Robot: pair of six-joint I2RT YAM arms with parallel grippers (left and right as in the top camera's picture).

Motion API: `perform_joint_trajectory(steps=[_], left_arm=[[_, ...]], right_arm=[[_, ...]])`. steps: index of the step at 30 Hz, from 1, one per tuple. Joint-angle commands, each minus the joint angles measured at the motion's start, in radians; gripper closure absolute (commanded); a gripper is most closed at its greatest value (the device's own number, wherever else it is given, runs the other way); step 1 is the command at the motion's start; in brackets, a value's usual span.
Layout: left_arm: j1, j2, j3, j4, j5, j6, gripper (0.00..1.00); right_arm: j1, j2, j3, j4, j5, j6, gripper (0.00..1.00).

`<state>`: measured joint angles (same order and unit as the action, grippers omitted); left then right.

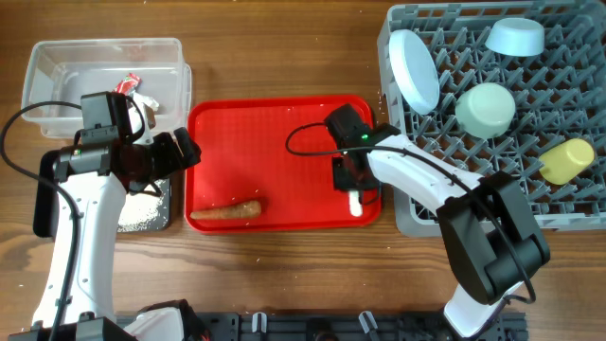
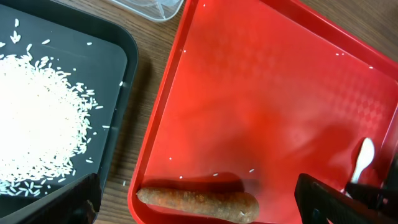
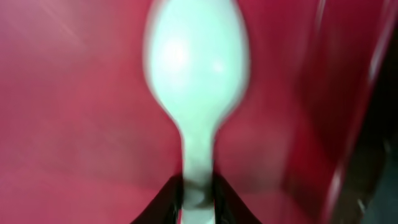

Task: Sort waste into correct bins and load items into the dishwasher rack
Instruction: 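Reach the right gripper to the white spoon and grasp it, then carry the white spoon to the dish rack and release it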

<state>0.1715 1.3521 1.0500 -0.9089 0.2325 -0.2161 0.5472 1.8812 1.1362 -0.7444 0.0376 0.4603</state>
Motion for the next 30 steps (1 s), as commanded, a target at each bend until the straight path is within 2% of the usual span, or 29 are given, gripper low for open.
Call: perform_joint_trajectory(steps=[1,4,9,14,18,25,30], left_arm=[[0.004,0.004,0.010,0.002,0.002,-0.009,0.00],[0.004,0.004,0.010,0.002,0.002,-0.009,0.00],[0.004,0.004,0.010,0.002,0.002,-0.009,0.00],[0.004,0.004,0.010,0.002,0.002,-0.009,0.00],[0.004,0.004,0.010,0.002,0.002,-0.009,0.00],[0.005,0.004,0.010,0.002,0.002,-0.009,0.00],[0.005,0.004,0.010,0.002,0.002,-0.009,0.00]], right_arm=[[0.002,0.045,-0.024,-0.066,-0.009,0.010,0.75],[0.002,0.045,-0.024,-0.076,-0.009,0.010,0.75],[0.002,0.045,-0.024,-0.079,-0.010,0.011,0.84],[0.002,0.036,-0.024,-0.081,-0.009,0.011,0.86],[0.002,-0.050,-0.023,-0.081,-0.009,0.003,0.87],[-0.002,-0.283,-0.001,-0.114,0.022,-0.094,0.86],[-0.093,-0.413,0.002,-0.189,0.135,-0.097,0.86]])
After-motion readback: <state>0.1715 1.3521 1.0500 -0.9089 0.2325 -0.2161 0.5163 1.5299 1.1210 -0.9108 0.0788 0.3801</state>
